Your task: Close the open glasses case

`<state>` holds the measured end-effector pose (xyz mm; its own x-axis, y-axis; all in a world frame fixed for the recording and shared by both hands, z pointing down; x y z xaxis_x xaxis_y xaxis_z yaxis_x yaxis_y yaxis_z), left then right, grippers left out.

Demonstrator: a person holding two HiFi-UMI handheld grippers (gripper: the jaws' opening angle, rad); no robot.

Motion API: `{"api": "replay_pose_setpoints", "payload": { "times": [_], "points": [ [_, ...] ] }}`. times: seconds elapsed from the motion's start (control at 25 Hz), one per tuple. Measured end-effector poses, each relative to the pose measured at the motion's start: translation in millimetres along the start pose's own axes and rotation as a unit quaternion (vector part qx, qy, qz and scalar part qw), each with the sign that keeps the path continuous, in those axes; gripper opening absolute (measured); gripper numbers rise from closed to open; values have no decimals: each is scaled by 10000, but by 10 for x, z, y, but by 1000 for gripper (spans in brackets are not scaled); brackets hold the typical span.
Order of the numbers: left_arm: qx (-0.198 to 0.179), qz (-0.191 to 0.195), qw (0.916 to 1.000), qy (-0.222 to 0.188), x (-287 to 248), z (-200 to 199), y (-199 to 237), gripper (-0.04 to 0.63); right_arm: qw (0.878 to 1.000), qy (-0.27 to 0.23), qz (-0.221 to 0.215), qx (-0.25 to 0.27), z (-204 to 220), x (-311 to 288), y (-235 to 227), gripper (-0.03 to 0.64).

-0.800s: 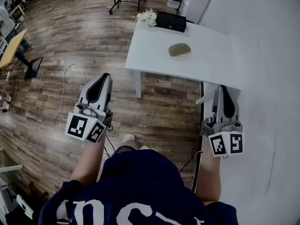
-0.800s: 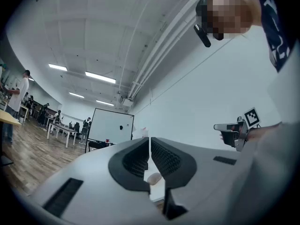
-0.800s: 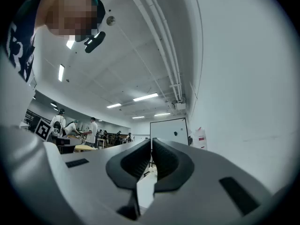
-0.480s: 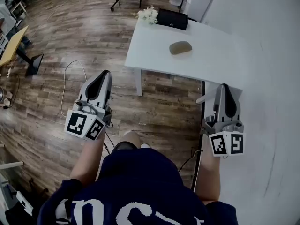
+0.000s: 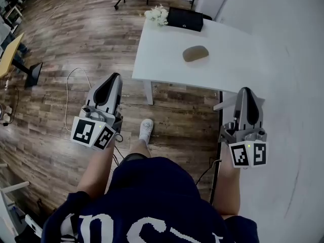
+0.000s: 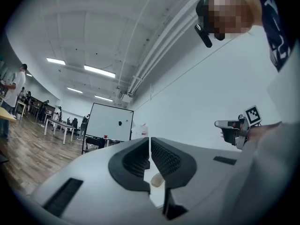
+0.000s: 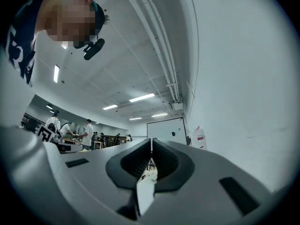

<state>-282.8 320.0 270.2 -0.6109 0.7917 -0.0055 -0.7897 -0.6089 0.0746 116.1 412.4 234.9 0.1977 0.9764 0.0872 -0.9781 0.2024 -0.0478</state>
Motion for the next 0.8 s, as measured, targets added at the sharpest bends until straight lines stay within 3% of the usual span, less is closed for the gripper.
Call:
{"api": "replay_pose_setpoints", "payload": {
  "times": [0.48,0.8],
  "points": [
    [2,606,9981,-59,-1595,-191,1135,25,9990,-27,408,188,-12,-1574,-203,32],
    [28,944,9955,39,-2260,-133,1564,25,9965,136,819,132,133,-2034,-287,32]
  ]
}}
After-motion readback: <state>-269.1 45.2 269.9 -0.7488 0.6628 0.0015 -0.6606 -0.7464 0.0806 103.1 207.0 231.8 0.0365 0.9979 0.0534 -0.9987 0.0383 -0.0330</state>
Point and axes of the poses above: the fingertips, and each gripper's own axes: x backward along the fingers, y to its left, z out of its underside, the point moved 10 cm from there along x, backward along the fingers, and after that the axes turned 9 degrees about y, right-handed, at the moved point
